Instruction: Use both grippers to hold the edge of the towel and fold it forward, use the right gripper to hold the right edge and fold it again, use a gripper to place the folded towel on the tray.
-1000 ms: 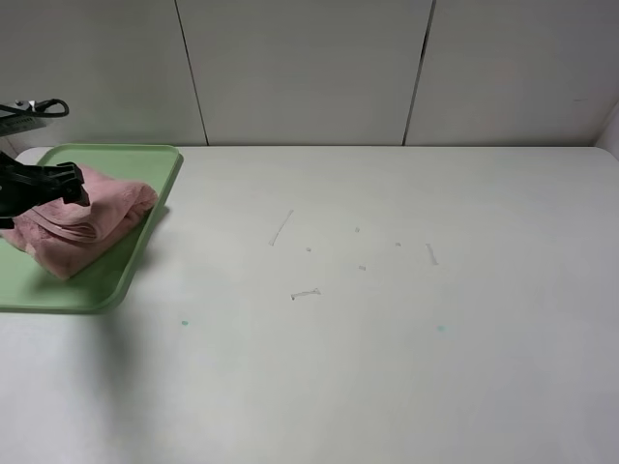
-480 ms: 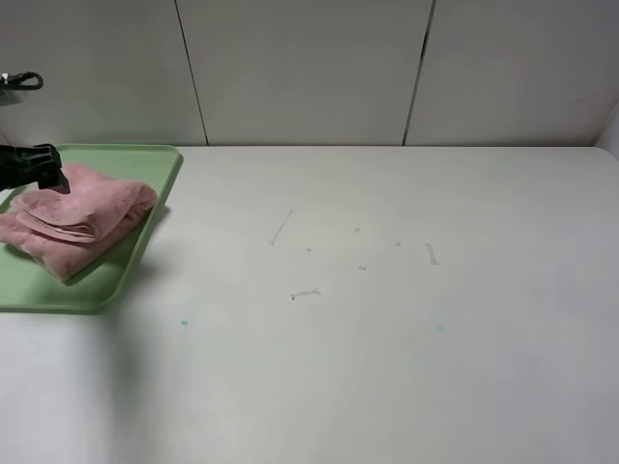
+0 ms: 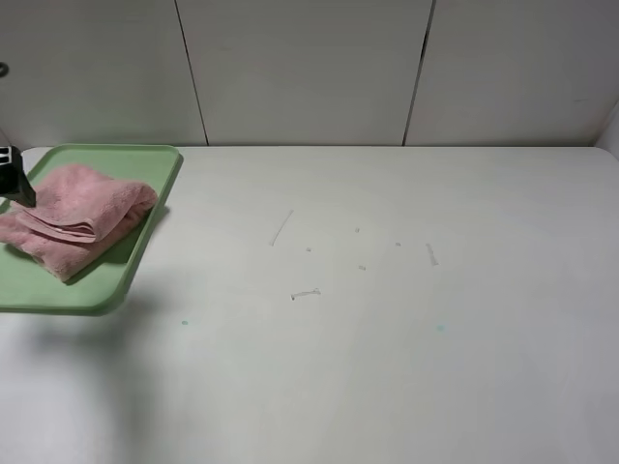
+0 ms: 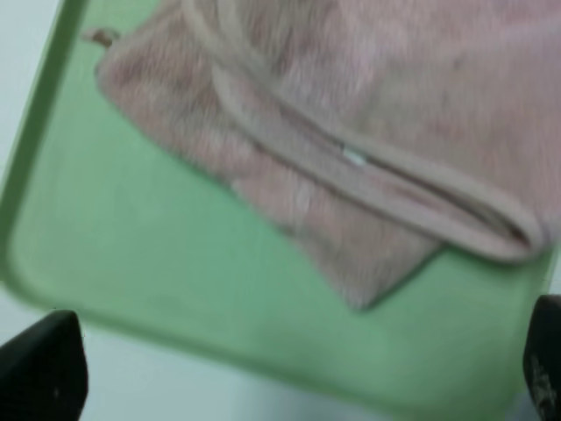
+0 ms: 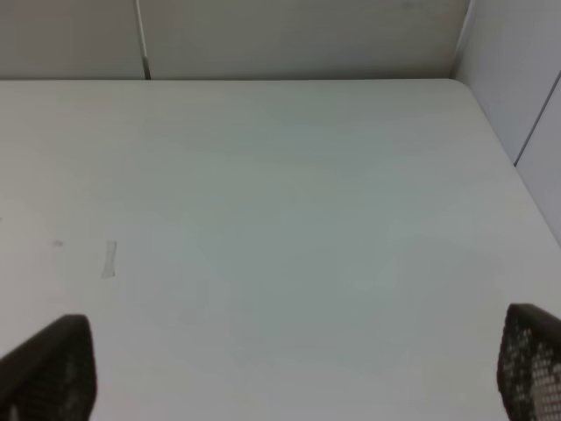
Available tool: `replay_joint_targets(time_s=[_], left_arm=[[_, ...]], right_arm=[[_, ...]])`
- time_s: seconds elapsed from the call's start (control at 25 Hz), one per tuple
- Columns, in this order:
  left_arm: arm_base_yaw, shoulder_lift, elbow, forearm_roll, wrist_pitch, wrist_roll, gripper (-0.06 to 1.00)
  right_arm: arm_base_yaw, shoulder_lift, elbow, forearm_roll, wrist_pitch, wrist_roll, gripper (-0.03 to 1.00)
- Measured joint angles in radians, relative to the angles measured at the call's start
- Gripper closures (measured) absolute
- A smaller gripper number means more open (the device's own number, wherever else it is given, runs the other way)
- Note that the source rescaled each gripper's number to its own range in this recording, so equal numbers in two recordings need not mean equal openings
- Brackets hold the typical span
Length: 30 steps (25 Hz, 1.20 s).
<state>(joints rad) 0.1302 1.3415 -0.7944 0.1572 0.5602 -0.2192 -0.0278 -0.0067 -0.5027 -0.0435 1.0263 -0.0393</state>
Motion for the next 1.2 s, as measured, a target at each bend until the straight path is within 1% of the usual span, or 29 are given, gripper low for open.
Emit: replay_joint_targets(time_s=[0.12,0.24,0.44,0.72,0.84,0.96,1.2], left_arm=[[0.0,-0.068,0.0,-0.035,0.093,0.035,-0.05],[0.0,-0.142,0.0,-0.052,0.195,0.062,-0.05],[0.0,-0.28,0.0,-0.056,0.359,0.081,-0.05],[0.0,-0.484,0.0,-0.057,0.545,0.106,-0.05],[0.0,-0.572,0.0,-0.074,0.59,0.126,-0.05],[0.0,-0.649,0.0,-0.108,0.628,0.155,-0.05],[0.0,-0.801,0.0,-0.163,0.629,0.188,-0.05]], right_arm=[[0.0,0.0,0.0,0.0,0.0,0.0,-0.03],[0.0,0.0,0.0,0.0,0.0,0.0,-0.03],[0.0,0.0,0.0,0.0,0.0,0.0,-0.03],[0.0,0.0,0.0,0.0,0.0,0.0,-0.03],[0.0,0.0,0.0,0.0,0.0,0.0,-0.03],[0.0,0.0,0.0,0.0,0.0,0.0,-0.03],[0.0,0.0,0.0,0.0,0.0,0.0,-0.03]])
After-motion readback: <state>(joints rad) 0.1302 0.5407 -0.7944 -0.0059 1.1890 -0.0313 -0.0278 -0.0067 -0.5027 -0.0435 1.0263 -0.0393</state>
